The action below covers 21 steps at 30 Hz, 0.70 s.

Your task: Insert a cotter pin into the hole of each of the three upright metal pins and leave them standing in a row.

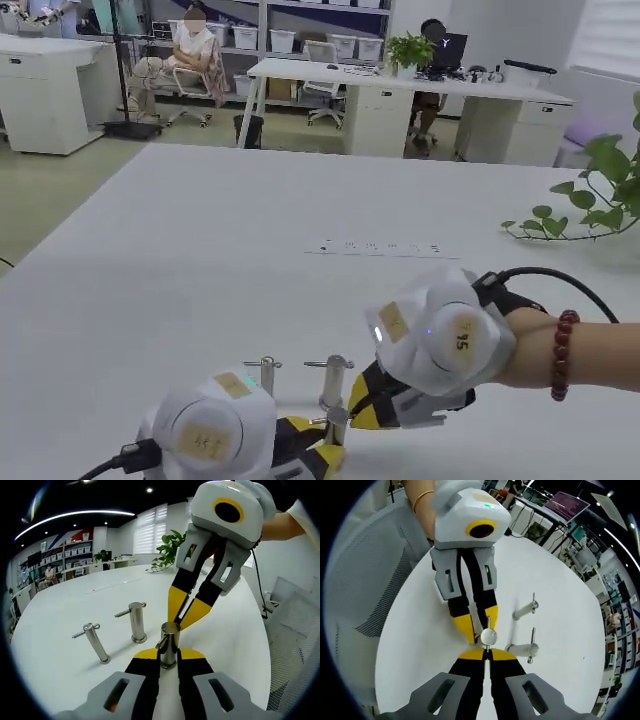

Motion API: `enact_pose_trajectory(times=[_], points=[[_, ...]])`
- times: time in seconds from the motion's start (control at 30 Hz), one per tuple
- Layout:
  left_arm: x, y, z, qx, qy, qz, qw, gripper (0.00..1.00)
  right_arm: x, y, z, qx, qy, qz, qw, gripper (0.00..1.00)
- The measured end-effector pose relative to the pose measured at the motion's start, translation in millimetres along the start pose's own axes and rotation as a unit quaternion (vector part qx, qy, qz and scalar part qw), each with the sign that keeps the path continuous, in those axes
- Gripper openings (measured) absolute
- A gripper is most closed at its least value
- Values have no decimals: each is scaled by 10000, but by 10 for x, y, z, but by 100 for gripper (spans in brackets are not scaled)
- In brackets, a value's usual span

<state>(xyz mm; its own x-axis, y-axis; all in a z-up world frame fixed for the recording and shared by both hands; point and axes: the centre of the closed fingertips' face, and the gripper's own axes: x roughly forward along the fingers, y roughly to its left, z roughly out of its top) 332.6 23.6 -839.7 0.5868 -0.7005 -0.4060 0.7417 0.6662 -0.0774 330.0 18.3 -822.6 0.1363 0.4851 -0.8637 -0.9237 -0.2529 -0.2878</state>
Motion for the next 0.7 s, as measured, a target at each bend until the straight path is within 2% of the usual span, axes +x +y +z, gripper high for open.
enact_pose_trajectory(times=[0.17, 0.23, 0.37, 0.63, 0.7], points=[[4, 10, -52, -146, 55, 10, 9999, 11, -2, 13, 3, 459, -65, 3, 9989, 4], [2, 9, -60, -238, 17, 23, 9997, 11, -11, 16, 5, 500, -97, -15, 9987, 4], [5, 5, -62, -164, 42, 51, 9998, 11, -49, -2, -10, 769, -140, -57, 9969, 11], [-4, 8, -70, -144, 82, 96, 9998, 11, -100, 8, -40, 852, -149, -75, 9962, 9], [-5, 10, -71, -159, 86, 103, 9998, 11, -95, 12, -24, 817, -183, -66, 9965, 5]])
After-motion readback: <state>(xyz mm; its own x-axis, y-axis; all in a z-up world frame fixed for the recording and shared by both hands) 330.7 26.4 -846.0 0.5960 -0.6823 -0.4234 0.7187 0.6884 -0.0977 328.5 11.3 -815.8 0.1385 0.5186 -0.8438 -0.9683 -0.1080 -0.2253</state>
